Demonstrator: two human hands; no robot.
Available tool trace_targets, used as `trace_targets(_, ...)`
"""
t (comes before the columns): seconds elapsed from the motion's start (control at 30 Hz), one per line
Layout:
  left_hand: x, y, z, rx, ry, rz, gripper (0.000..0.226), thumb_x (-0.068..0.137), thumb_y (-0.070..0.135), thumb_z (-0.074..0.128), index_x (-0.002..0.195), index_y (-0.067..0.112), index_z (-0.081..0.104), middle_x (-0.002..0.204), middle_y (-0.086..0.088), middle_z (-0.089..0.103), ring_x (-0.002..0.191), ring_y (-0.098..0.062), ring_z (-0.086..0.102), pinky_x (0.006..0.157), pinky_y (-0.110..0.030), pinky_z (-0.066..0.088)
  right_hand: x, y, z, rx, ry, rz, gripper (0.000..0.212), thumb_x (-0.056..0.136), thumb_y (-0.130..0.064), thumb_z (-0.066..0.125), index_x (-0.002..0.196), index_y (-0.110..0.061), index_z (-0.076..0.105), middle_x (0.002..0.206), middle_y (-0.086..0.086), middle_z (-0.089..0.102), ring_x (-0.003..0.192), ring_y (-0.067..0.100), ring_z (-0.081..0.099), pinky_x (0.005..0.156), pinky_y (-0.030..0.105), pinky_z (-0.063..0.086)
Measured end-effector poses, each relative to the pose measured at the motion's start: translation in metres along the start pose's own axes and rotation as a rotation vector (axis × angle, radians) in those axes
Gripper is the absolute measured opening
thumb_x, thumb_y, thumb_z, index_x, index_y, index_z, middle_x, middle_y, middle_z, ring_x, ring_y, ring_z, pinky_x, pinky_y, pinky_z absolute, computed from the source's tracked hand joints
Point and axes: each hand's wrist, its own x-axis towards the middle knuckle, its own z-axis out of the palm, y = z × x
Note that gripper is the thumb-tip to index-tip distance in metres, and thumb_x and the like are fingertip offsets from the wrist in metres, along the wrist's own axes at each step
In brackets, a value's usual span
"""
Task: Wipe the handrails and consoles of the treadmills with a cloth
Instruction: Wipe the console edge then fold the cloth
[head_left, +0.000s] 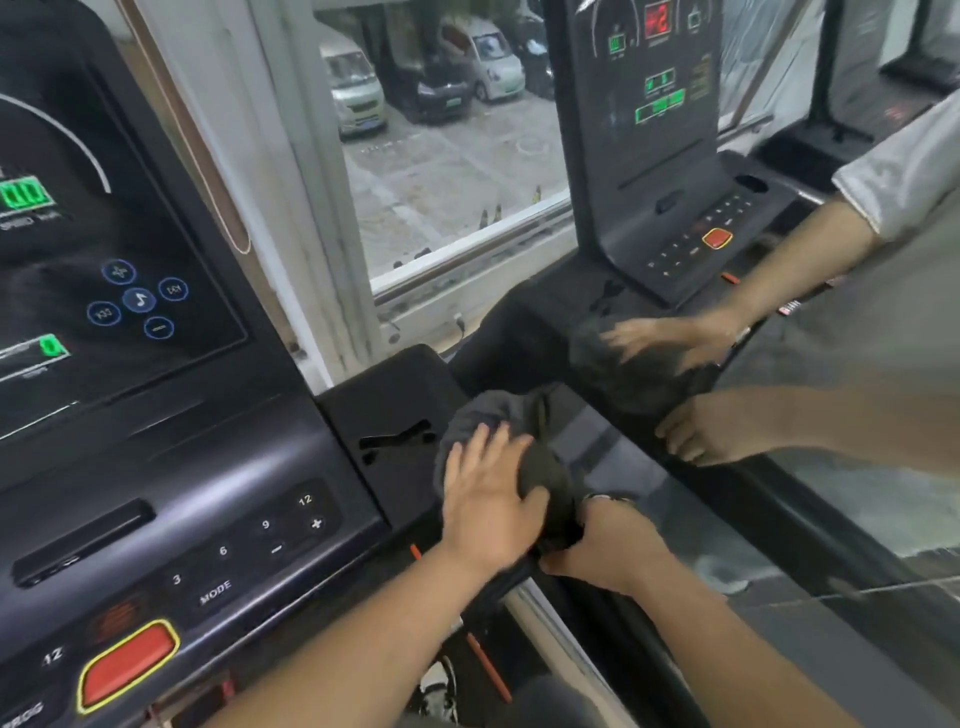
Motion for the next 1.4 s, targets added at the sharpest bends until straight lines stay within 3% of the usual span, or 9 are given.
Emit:
trace_targets(0.13, -0.048, 0.023, 0.025, 0.011, -0.135, 0.242, 0.070, 0.076, 0.046, 0.057, 0.144, 0.030, 0.054, 0.155, 0.009, 0.047, 0.155, -0.015, 0.020, 0.128, -0.041, -0.008, -0.006, 0.047, 0.005, 0.376, -0.177, -0.020, 0.039, 0.055, -0.018, 0.091, 0.091, -0.022, 0.078, 0.085, -0.009, 0.074, 0.090, 0.013, 0.071, 0.081, 0.032, 0.058)
trace_targets(0.3, -0.034, -0.026, 0.001, 0.162, -0.286, 0.447, 0.075, 0.073, 0.041, 0.059, 0.147, 0.038, 0.046, 0.163, 0.013, 0.035, 0.157, -0.008, 0.011, 0.129, -0.041, 0.001, -0.021, 0.095, 0.026, 0.441, -0.172, -0.064, 0.058, 0.050, -0.041, 0.092, 0.101, -0.020, 0.073, 0.096, -0.007, 0.078, 0.095, 0.012, 0.074, 0.093, 0.045, 0.058)
trace_targets(0.43, 0.009, -0.012, -0.012, 0.172, -0.120, 0.217, 0.077, 0.076, 0.057, 0.042, 0.147, 0.029, 0.052, 0.156, 0.004, 0.047, 0.153, -0.021, 0.029, 0.127, -0.044, 0.017, -0.040, 0.097, 0.030, 0.419, -0.209, -0.069, 0.064, 0.049, -0.052, 0.089, 0.107, -0.030, 0.073, 0.096, -0.014, 0.077, 0.092, 0.001, 0.072, 0.094, 0.031, 0.056)
trace_targets(0.53, -0.007, 0.031, 0.017, 0.234, -0.074, 0.032, 0.078, 0.075, 0.058, 0.039, 0.146, 0.029, 0.051, 0.155, 0.009, 0.048, 0.153, -0.021, 0.025, 0.128, -0.042, 0.004, -0.049, 0.107, 0.044, 0.409, -0.120, -0.080, 0.073, 0.050, -0.058, 0.090, 0.115, -0.033, 0.070, 0.104, -0.019, 0.075, 0.097, -0.006, 0.068, 0.096, 0.026, 0.054)
trace_targets(0.67, -0.091, 0.060, 0.060, 0.087, -0.202, 0.392, 0.070, 0.064, 0.045, 0.062, 0.132, 0.031, 0.061, 0.143, 0.010, 0.058, 0.149, -0.016, 0.036, 0.128, -0.038, 0.004, -0.075, 0.126, 0.050, 0.372, -0.143, -0.094, 0.055, 0.055, -0.054, 0.094, 0.101, -0.040, 0.068, 0.098, -0.023, 0.074, 0.098, -0.010, 0.066, 0.092, 0.019, 0.053)
trace_targets(0.8, -0.078, 0.033, 0.047, 0.158, -0.265, 0.617, 0.069, 0.068, 0.038, 0.068, 0.136, 0.027, 0.060, 0.146, 0.003, 0.057, 0.147, -0.018, 0.041, 0.128, -0.041, 0.014, -0.084, 0.171, 0.072, 0.359, -0.152, -0.042, 0.090, 0.040, -0.083, 0.085, 0.112, -0.033, 0.066, 0.103, -0.018, 0.074, 0.100, 0.003, 0.070, 0.092, 0.033, 0.057)
trace_targets(1.03, -0.090, 0.082, 0.091, 0.169, 0.031, 0.073, 0.067, 0.073, 0.051, 0.053, 0.132, 0.022, 0.065, 0.139, 0.000, 0.063, 0.143, -0.027, 0.045, 0.127, -0.048, 0.017, -0.153, 0.191, 0.065, 0.202, -0.040, 0.167, 0.096, 0.059, -0.079, 0.075, 0.132, -0.020, 0.056, 0.130, -0.002, 0.063, 0.121, 0.019, 0.061, 0.100, 0.032, 0.049)
trace_targets(1.23, -0.136, 0.076, 0.097, 0.229, -0.294, 0.743, 0.072, 0.070, 0.035, 0.067, 0.141, 0.025, 0.059, 0.150, 0.002, 0.055, 0.150, -0.018, 0.037, 0.128, -0.043, 0.014, -0.179, 0.210, 0.100, 0.340, 0.085, 0.113, 0.075, 0.045, -0.077, 0.073, 0.098, -0.029, 0.053, 0.099, -0.010, 0.064, 0.094, 0.008, 0.065, 0.084, 0.034, 0.055)
trace_targets(1.4, -0.114, 0.090, 0.104, 0.157, -0.009, 0.265, 0.060, 0.077, 0.043, 0.055, 0.132, 0.021, 0.065, 0.133, -0.002, 0.066, 0.137, -0.029, 0.050, 0.126, -0.041, 0.017, -0.212, 0.232, 0.107, 0.246, 0.097, 0.114, 0.060, 0.055, -0.073, 0.073, 0.093, -0.031, 0.052, 0.096, -0.011, 0.056, 0.091, 0.012, 0.059, 0.074, 0.028, 0.046)
